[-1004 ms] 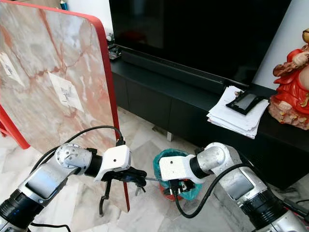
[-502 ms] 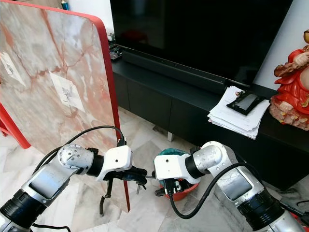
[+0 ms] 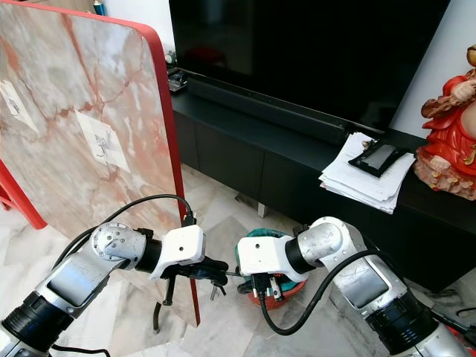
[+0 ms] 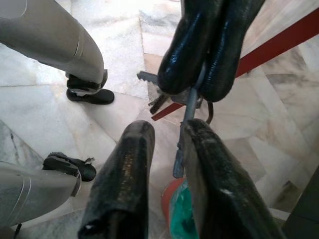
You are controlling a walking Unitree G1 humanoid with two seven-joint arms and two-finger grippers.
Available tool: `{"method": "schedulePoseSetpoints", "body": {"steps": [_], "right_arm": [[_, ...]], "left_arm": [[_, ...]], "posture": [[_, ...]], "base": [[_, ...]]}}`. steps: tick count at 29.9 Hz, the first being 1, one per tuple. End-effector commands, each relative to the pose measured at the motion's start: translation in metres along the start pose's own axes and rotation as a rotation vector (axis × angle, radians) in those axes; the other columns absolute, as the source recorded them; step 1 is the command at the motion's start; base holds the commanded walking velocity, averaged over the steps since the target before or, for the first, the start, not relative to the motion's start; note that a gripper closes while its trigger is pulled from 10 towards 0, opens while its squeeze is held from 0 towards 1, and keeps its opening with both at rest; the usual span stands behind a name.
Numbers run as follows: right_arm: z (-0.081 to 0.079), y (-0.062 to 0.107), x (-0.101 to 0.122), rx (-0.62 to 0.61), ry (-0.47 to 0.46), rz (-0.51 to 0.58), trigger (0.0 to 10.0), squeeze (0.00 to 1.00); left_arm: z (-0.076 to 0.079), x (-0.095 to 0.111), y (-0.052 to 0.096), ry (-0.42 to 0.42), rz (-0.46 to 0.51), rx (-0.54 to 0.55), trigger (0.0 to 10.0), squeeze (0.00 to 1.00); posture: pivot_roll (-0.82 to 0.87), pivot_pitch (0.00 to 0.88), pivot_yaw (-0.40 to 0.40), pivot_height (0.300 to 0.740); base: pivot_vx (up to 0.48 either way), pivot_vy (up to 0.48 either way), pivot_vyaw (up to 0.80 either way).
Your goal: Hang keys on a hook
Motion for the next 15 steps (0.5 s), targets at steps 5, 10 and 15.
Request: {"method": "schedulePoseSetpoints", "body": {"steps": [5,10,15], "right_arm": [[-0.008,-0.007,0.001,0.045,0.013,-0.006,10.0,0.0],[-0.007,-0.008,-0.006,0.026,-0.009,-0.032,10.0,0.0],[0.002,-0.01,-0.008,-0.032,-0.02,-0.041,10.0,0.0]], "left_arm": [[-0.007,0.01,0.004,-0.039,0.02,0.031,10.0,0.0],[-0.006,0.012,0.003,-0.031,0.033,0.016,10.0,0.0],[-0.003,0.011,0.003,-0.02,0.027,-0.006,10.0,0.0]], "posture": [[0.06,0.037,-0.023,0.74],[0.05,0.038,-0.022,0.74],[0.06,0.038,-0.021,0.74]], "base": [[0.0,0.0,0.0],[0.0,0.0,0.0],[0.0,0.0,0.0]]}}
Point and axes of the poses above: a point about 5 cm out from each wrist's last joint towards the gripper, its own y axis pointing back from the gripper into the wrist, its own x axis along the axis of the wrist's last joint, z = x × y, the point moved 3 cm from there along -y, pointing out of the wrist towards the gripper, and after that the axes turned 6 degrees about y, right-handed, at the moved point
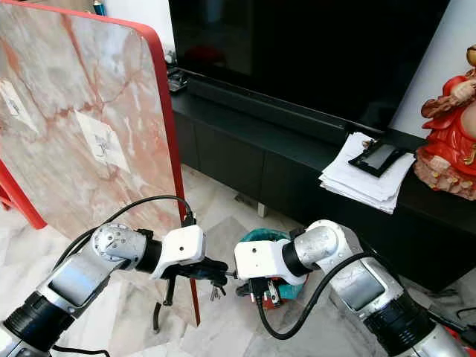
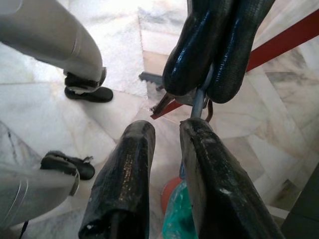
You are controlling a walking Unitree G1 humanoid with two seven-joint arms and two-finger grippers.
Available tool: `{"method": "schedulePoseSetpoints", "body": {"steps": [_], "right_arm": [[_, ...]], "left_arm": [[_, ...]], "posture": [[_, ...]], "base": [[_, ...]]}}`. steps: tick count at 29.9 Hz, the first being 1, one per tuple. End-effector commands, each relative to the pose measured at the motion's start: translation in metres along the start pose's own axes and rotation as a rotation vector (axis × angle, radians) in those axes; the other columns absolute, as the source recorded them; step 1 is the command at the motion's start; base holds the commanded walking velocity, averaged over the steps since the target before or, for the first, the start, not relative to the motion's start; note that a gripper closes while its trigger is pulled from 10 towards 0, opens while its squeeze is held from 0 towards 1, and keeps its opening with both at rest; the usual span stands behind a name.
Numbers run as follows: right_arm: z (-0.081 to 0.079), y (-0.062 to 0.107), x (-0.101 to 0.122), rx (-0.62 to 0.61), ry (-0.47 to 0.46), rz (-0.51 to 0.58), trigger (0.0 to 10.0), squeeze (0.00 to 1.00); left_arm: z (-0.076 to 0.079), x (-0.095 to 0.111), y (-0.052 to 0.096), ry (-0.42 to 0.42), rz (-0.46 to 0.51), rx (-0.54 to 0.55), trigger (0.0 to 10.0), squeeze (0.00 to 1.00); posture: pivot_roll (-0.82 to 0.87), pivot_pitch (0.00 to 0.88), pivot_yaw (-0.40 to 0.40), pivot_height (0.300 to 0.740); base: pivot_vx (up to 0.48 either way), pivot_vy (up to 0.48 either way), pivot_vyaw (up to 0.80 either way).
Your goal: Hang keys on a hook
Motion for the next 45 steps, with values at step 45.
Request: {"method": "schedulePoseSetpoints", "body": {"steps": [45], "right_arm": [[0.011,0.006,-0.017,-0.069,-0.046,-0.058,10.0,0.0]], "left_arm": [[0.003,0.014,0.002,-0.035,0.031,-0.033,10.0,0.0]], "posture": [[0.06,0.039,-0.019,0.74]], "base": [[0.0,0.0,0.0]]}}
Point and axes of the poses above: a point about 5 cm out from each wrist's last joint towards the gripper, its own y axis pointing back from the gripper into the wrist, its own x axis along the axis of the wrist's last joint, z = x × y, the point moved 3 cm from there along -y, pointing out of the wrist towards the gripper, and after that the axes turned 6 degrees about y, right-handed, at the moved point
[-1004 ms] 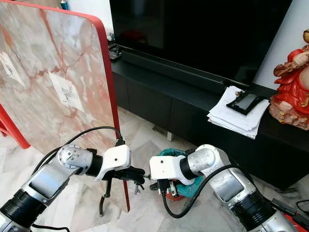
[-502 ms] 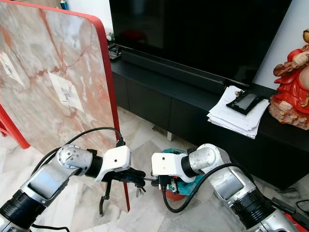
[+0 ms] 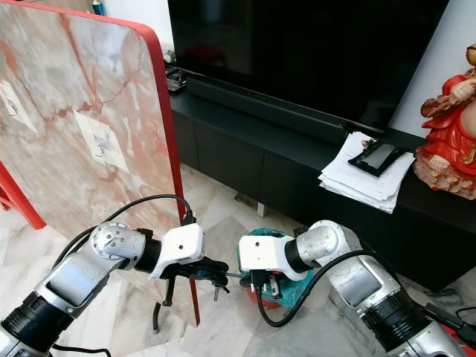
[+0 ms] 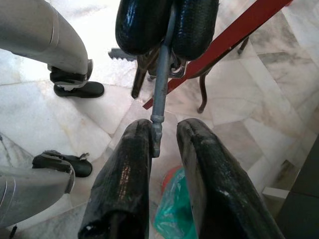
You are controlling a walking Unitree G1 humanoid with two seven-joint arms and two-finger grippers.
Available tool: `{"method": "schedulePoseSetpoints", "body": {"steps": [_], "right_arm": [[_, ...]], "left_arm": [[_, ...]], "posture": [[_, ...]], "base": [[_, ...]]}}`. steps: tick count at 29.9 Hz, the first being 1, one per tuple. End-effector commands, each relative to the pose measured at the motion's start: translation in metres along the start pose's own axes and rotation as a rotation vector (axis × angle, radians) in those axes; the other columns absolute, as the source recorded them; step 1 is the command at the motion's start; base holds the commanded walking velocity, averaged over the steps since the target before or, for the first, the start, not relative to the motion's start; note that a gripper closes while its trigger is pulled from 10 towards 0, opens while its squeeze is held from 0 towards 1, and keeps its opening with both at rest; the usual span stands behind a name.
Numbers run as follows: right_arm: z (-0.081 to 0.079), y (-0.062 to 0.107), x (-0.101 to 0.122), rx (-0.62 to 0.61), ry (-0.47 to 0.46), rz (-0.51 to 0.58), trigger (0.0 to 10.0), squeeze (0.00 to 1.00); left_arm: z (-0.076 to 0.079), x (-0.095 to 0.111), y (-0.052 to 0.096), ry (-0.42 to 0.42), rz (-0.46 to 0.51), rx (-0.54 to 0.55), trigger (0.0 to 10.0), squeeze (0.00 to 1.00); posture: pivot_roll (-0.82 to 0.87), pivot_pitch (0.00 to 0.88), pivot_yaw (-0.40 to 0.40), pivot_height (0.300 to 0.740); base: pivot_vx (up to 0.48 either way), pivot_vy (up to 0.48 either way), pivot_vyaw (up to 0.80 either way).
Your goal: Hang keys on a hook
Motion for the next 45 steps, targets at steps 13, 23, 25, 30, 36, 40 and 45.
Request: {"method": "schedulePoseSetpoints", "body": {"steps": [13,23,25,30,36,40,45], "right_arm": [[0.005,0.006,0.005,-0.01,0.021,0.004,0.0,0.0],[0.005,0.007,0.008,-0.008,0.024,0.018,0.0,0.0],[0.004,0.007,0.008,-0.007,0.023,0.02,0.0,0.0],[0.006,0.008,0.009,-0.013,0.024,0.022,0.0,0.0],[0.007,0.009,0.009,-0.017,0.022,0.023,0.0,0.0],[0.007,0.009,0.009,-0.019,0.022,0.023,0.0,0.0],[0.01,0.01,0.007,-0.037,0.025,0.009,0.0,0.0]], "left_arm": [[0.0,0.008,0.001,-0.037,0.013,-0.01,10.0,0.0],[0.001,0.005,0.0,-0.04,-0.002,-0.011,10.0,0.0],[0.0,0.005,0.0,-0.044,-0.002,-0.007,10.0,0.0],[-0.004,0.006,-0.001,-0.07,-0.002,0.029,10.0,0.0],[-0.009,0.01,0.0,-0.08,0.021,0.056,10.0,0.09],[-0.01,0.01,0.0,-0.07,0.029,0.059,10.0,1.0],[-0.012,0.009,0.001,-0.069,0.031,0.07,10.0,1.0]], "posture": [[0.06,0.041,-0.02,0.74],[0.06,0.042,-0.019,0.74],[0.06,0.04,-0.019,0.74],[0.06,0.04,-0.018,0.74],[0.06,0.042,-0.02,0.74],[0.05,0.041,-0.019,0.74],[0.05,0.041,-0.019,0.74]], "base": [[0.0,0.0,0.0],[0.0,0.0,0.0],[0.0,0.0,0.0],[0.0,0.0,0.0],[0.0,0.0,0.0],[0.0,0.0,0.0],[0.0,0.0,0.0]]}}
Point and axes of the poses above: a point about 5 cm out from each wrist's last joint towards the gripper, its own y axis pointing back from the gripper into the wrist, its own x axis along the axis of the wrist's last joint, z = x × y, the point moved 3 cm from there along -y, pointing out of the wrist towards the gripper, and after that the axes turned 6 degrees about y, right-handed, at the moved point
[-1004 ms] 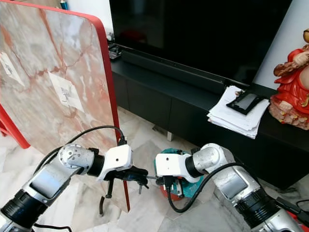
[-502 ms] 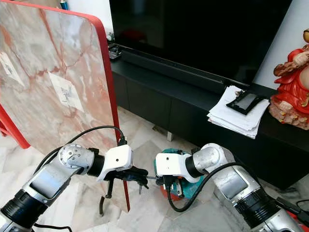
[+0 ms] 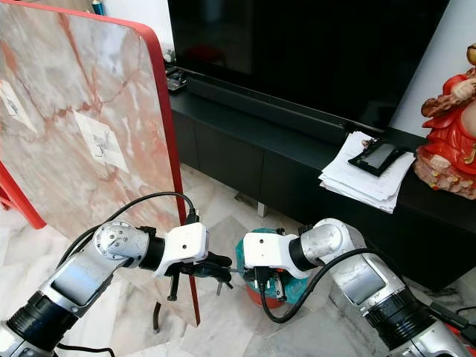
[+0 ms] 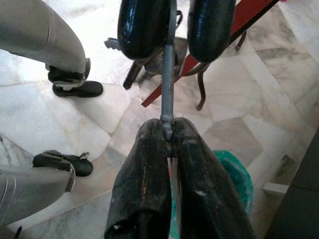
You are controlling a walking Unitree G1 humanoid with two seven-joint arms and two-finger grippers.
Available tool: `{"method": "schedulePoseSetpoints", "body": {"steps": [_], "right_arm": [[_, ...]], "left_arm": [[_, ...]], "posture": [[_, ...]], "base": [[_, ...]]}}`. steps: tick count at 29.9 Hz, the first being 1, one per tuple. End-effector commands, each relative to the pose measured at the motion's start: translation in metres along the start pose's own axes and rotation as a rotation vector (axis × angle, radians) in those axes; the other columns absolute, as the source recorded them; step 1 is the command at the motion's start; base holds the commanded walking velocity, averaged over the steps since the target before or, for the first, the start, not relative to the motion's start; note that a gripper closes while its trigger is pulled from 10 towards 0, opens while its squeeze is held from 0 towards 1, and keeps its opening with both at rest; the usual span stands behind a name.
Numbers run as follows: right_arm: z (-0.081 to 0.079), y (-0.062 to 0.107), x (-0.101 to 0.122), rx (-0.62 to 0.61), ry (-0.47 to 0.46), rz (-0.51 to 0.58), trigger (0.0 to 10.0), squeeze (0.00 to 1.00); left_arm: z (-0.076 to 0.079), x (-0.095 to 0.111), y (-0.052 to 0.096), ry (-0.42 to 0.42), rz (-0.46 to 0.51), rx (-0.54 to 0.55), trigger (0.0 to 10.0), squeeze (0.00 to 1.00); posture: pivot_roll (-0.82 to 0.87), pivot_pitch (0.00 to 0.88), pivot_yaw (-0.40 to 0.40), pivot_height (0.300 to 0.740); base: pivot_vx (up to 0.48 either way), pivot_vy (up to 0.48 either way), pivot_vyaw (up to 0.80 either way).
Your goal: Hang keys on a hook
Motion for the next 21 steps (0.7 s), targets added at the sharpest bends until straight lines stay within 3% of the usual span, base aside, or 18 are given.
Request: {"method": "schedulePoseSetpoints", "body": {"steps": [1,12,21], "right_arm": [[0.009,0.005,0.008,-0.03,0.039,0.012,0.0,0.0],[0.011,0.008,-0.007,-0.045,0.039,-0.062,0.0,0.0],[0.014,0.012,-0.02,-0.071,0.03,-0.122,0.0,0.0]], "left_arm": [[-0.007,0.007,0.005,-0.026,0.019,0.027,10.0,1.0],[-0.009,0.014,0.011,0.002,0.064,0.024,10.0,1.0],[-0.011,0.028,0.031,0.042,0.141,0.022,10.0,1.0]], "posture": [[0.06,0.042,-0.02,0.74],[0.06,0.042,-0.021,0.74],[0.06,0.042,-0.02,0.74]], "base": [[0.0,0.0,0.0],[0.0,0.0,0.0],[0.0,0.0,0.0]]}}
Point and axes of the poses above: a point about 5 cm out from each wrist's last joint towards the gripper, its own y axis pointing back from the gripper into the wrist, its own x axis along the axis of the wrist's last joint, z = x × y, the point moved 3 cm from there along -y, pointing out of the wrist towards the gripper, and after that the axes turned 6 degrees about y, right-handed, at the moved point
